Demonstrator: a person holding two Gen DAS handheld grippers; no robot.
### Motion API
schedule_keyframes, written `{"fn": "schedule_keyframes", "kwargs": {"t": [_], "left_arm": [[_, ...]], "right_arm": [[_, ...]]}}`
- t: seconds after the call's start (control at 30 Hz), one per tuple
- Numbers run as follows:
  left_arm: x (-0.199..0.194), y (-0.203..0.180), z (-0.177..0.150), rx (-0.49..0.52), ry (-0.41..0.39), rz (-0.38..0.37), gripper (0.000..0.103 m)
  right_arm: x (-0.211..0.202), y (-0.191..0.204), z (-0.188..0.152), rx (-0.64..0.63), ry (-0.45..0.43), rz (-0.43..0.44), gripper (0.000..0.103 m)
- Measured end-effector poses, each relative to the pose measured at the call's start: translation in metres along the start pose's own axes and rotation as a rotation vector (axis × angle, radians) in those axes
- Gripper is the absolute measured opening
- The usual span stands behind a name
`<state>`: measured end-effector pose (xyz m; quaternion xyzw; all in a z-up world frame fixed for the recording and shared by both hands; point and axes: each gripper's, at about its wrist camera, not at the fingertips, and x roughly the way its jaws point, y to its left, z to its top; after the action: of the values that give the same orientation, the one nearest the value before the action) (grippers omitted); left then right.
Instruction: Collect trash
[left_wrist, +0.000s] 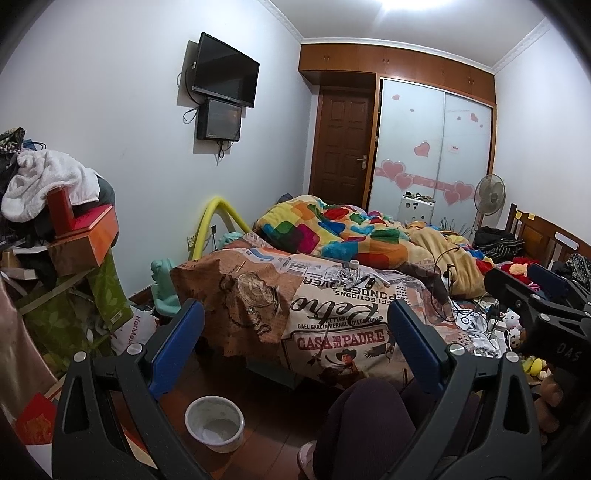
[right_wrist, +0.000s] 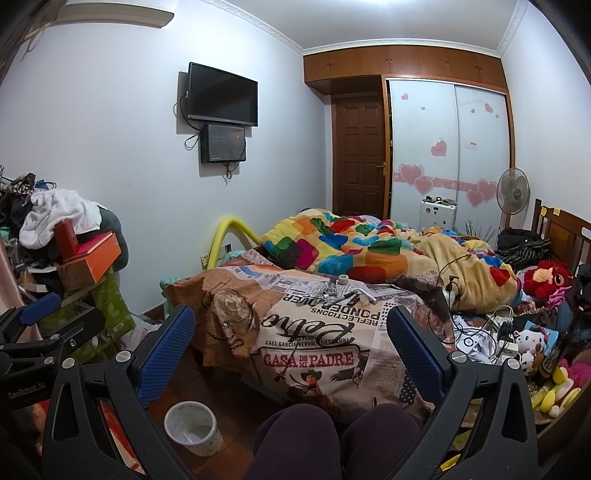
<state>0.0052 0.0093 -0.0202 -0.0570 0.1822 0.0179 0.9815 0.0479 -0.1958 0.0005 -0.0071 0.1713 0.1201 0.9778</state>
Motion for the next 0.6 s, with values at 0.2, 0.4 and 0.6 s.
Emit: {"fn": "schedule_keyframes", "kwargs": {"t": [0.2, 0.4, 0.6], "left_arm": [[-0.0014, -0.0027, -0.0028, 0.004, -0.001, -0.002, 0.1], [-0.0009, -0.0029, -0.0033, 0.005, -0.006, -0.003, 0.1], [-0.0019, -0.0077, -0.0026, 0.009, -0.01, -0.003, 0.1]], "right_arm": [[-0.0002, -0.0004, -0.0001, 0.0, -0.001, 0.0, 0.103], [-0.001, 0.0021, 0.0014, -0.002, -0.004, -0.001, 0.103], [-0.0012, 0.0017, 0.0018, -0.002, -0.004, -0.001, 0.103]]}}
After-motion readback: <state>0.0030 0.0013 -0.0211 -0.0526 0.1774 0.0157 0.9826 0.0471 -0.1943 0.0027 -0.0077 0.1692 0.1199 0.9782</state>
